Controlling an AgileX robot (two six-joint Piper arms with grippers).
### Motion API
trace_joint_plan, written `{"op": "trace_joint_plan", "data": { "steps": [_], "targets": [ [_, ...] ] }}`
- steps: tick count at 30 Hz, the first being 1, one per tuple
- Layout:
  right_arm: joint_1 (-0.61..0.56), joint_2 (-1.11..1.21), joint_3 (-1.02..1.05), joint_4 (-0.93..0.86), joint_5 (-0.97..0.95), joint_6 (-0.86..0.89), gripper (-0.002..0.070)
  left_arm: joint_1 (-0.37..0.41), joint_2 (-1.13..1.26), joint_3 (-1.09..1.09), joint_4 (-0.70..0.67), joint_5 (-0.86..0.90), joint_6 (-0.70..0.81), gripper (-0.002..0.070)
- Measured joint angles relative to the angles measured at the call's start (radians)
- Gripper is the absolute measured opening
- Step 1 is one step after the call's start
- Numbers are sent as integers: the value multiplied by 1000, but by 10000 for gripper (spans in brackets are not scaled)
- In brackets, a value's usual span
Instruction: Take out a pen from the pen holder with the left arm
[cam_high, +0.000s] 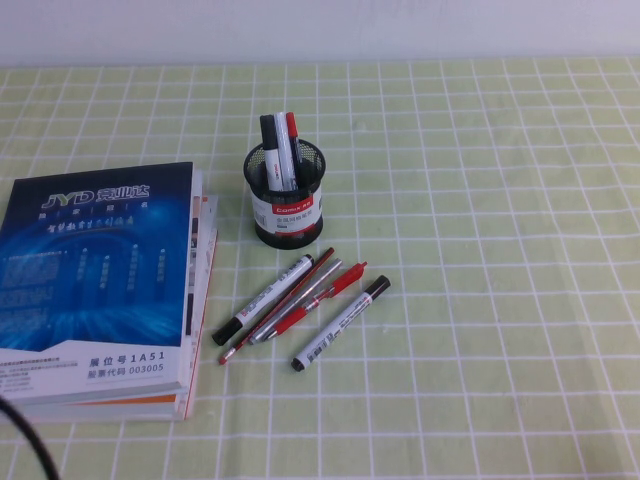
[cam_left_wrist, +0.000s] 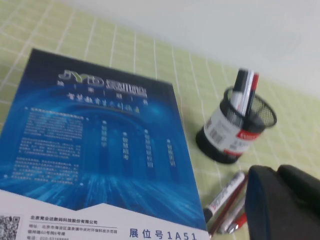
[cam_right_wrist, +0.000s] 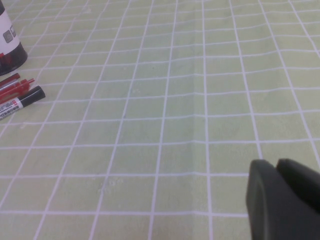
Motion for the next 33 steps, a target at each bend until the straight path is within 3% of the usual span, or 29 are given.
{"op": "trace_joint_plan", "data": {
  "steps": [13,17,22,28,33],
  "targets": [
    [0,0,0,0,0,0,-13,0,573,-379,4,223,203,0],
    [0,0,0,0,0,0,-12,-3,719,-446,-71,220,306,0],
    [0,0,0,0,0,0,-13,-86,859,-506,-176,106,440,0],
    [0,0,0,0,0,0,-13,-201,1006,-547,-214,-32,472,0],
    [0,0,0,0,0,0,-13,-239,1095,-595,-220,-162,473,7]
  ]
}}
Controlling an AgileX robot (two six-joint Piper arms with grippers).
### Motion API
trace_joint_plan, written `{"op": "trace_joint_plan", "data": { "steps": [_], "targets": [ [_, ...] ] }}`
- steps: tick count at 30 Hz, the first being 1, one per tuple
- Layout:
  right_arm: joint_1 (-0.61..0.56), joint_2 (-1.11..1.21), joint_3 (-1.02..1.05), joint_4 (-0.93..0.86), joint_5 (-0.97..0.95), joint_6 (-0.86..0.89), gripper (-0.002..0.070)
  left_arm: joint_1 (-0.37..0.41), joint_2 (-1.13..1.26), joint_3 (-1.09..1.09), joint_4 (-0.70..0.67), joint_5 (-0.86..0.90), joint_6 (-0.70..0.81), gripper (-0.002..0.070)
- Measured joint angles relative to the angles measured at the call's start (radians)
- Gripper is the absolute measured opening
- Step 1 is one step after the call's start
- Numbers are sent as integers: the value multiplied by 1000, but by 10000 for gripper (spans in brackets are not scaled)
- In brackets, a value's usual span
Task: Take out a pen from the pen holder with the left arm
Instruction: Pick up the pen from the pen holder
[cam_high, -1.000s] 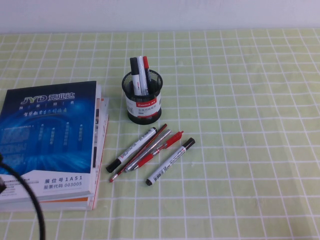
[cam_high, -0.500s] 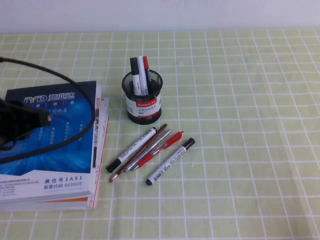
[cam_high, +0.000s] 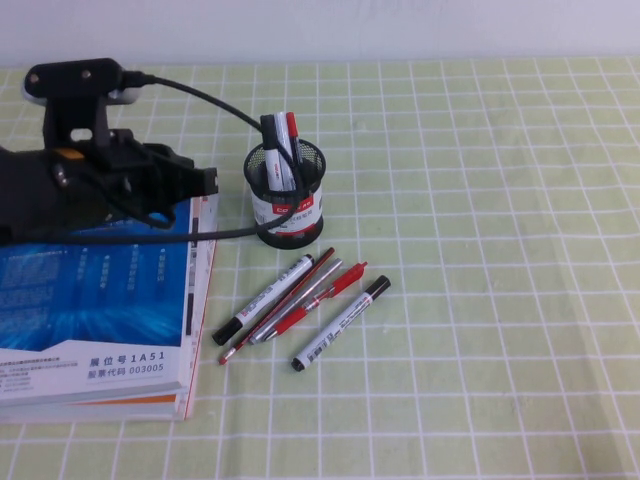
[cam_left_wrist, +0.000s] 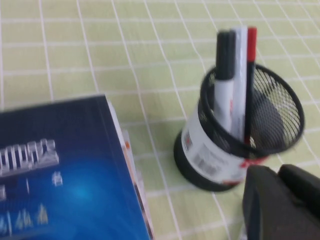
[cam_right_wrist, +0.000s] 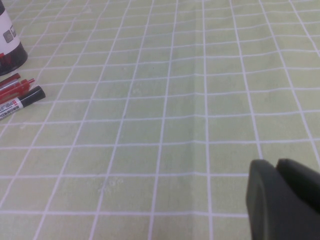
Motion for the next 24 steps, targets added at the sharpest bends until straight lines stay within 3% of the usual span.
{"op": "trace_joint_plan", "data": {
  "steps": [3,10,15,24],
  "targets": [
    [0,0,0,0,0,0,-13,-2,59,-53,15,-19,0,70],
    [0,0,0,0,0,0,-13,-16,158,-102,20,-138,-34,383],
    [0,0,0,0,0,0,-12,-19,213,-151,17,-178,-52,407],
    [0,0,0,0,0,0,-13,-22,399,-412,17,-52,-48,393]
  ]
}}
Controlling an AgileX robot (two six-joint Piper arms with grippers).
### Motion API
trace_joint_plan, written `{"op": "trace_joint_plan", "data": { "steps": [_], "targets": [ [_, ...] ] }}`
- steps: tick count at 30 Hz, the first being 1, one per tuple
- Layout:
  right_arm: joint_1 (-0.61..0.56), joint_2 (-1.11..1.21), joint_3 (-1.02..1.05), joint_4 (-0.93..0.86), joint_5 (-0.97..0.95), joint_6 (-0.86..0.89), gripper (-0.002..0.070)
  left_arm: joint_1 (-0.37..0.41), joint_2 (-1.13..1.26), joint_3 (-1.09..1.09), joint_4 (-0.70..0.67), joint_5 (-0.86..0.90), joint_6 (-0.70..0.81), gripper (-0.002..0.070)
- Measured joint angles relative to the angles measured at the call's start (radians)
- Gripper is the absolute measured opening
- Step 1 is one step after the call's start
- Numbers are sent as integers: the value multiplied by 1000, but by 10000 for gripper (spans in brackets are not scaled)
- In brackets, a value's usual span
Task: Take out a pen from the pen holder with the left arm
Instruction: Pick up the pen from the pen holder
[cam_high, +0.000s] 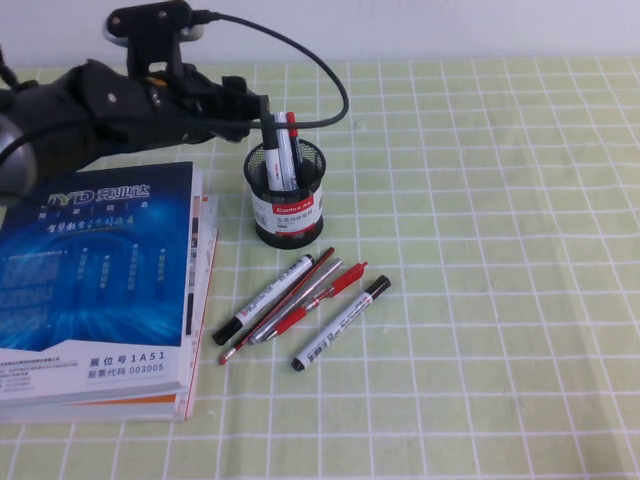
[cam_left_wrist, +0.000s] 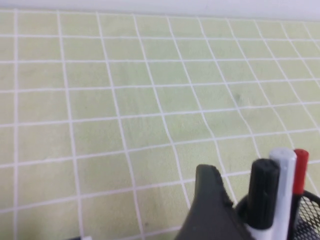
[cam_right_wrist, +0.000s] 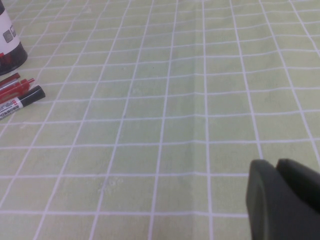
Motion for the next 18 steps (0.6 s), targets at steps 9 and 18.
{"op": "trace_joint_plan", "data": {
  "steps": [9,18],
  "targets": [
    [0,0,0,0,0,0,-13,0,140,-138,28,63,0,392],
    [0,0,0,0,0,0,-13,-1,178,-151,29,19,0,392]
  ]
}}
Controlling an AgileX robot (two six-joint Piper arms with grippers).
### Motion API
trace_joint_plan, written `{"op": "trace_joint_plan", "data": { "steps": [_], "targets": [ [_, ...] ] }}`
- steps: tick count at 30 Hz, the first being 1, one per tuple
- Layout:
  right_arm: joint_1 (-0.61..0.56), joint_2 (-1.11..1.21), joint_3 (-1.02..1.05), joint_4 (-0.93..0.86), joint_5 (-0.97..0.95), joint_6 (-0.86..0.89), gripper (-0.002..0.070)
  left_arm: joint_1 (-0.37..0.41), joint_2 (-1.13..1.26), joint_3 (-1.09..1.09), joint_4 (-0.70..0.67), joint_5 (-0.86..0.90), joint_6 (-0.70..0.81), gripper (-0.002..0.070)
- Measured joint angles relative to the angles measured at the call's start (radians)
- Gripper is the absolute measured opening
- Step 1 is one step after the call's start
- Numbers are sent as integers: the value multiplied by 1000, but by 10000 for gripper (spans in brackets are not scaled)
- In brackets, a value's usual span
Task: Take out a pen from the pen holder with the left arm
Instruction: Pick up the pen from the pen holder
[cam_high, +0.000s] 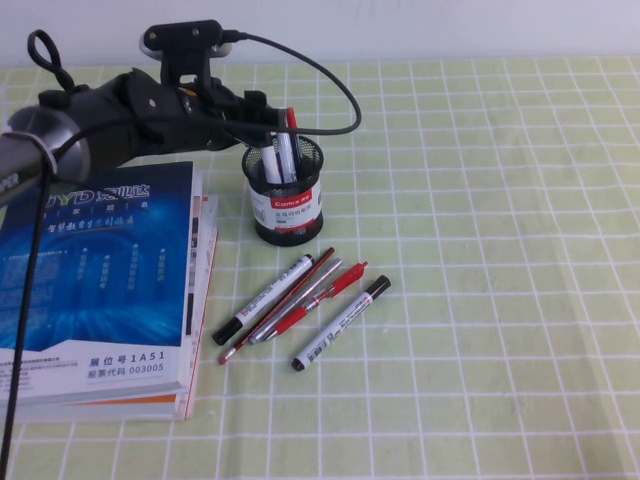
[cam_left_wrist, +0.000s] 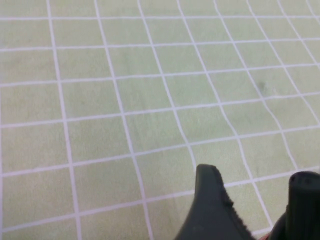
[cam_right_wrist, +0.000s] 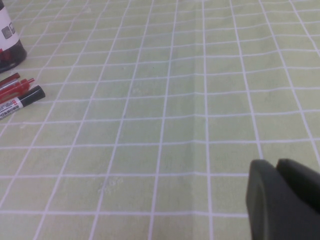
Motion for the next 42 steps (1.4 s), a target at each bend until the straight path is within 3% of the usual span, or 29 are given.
{"op": "trace_joint_plan", "data": {
  "steps": [6,18,31,42],
  "targets": [
    [0,0,0,0,0,0,-12,0,7,0,0,-1,0,389],
    [0,0,0,0,0,0,-13,-21,16,0,0,-1,0,291],
    [0,0,0,0,0,0,-13,-21,16,0,-17,-13,-6,100],
    [0,0,0,0,0,0,-13,-21,8,0,-17,3,-6,93]
  ]
}}
